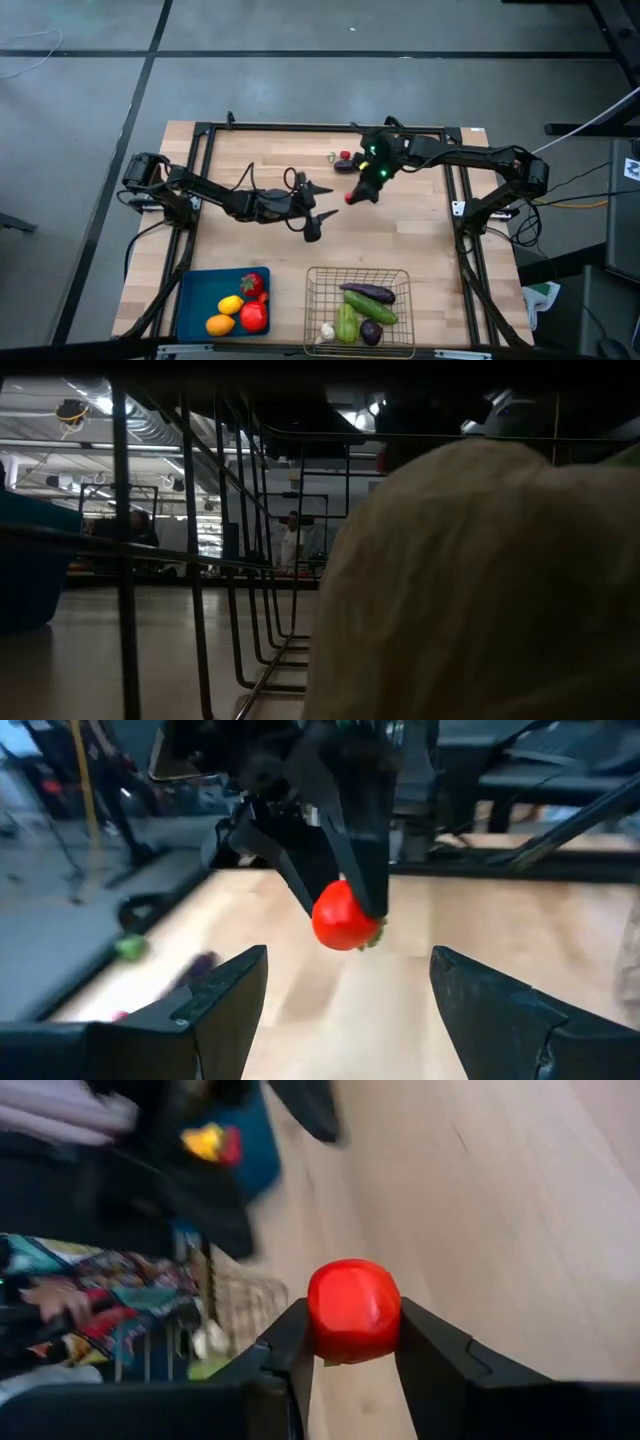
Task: Sort produce into baskets
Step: Put the small tomato into the blue bin
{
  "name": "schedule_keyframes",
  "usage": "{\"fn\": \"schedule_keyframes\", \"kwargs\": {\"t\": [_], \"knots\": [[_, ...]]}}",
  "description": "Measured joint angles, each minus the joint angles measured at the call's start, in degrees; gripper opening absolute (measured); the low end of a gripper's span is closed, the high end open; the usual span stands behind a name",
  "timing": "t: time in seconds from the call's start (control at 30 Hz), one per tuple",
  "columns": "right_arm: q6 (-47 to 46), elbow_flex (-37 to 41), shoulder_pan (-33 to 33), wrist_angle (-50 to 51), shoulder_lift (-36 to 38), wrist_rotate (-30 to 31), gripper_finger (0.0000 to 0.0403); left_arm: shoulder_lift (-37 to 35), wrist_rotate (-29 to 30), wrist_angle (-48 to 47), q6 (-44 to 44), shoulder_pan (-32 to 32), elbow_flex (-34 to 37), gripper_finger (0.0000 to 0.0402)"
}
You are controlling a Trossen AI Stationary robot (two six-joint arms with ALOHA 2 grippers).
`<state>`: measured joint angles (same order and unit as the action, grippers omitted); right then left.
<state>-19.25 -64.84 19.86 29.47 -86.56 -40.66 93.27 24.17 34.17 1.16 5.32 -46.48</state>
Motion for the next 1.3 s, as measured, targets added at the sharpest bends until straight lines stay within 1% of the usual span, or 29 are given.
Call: {"fn": "schedule_keyframes", "kwargs": {"t": [0.1, 0.3, 0.63, 1.3], "knots": [[-2.9, 0.0, 0.0, -5.1, 0.0, -1.0, 0.0117, 0.0, 2.0, 1.3, 3.8, 0.0, 0.0, 0.0276], [-4.8, 0.0, 0.0, -11.3, 0.0, -1.0, 0.0117, 0.0, 2.2, 5.5, 11.2, 0.0, 0.0, 0.0276], [-4.9, 0.0, 0.0, -16.5, 0.0, -1.0, 0.0117, 0.0, 2.3, 5.8, 12.5, -0.6, 0.0, 0.0276], [-4.9, 0.0, 0.0, -16.5, 0.0, -0.7, 0.0117, 0.0, 2.2, 5.9, 17.9, -2.1, -0.9, 0.0276]]}}
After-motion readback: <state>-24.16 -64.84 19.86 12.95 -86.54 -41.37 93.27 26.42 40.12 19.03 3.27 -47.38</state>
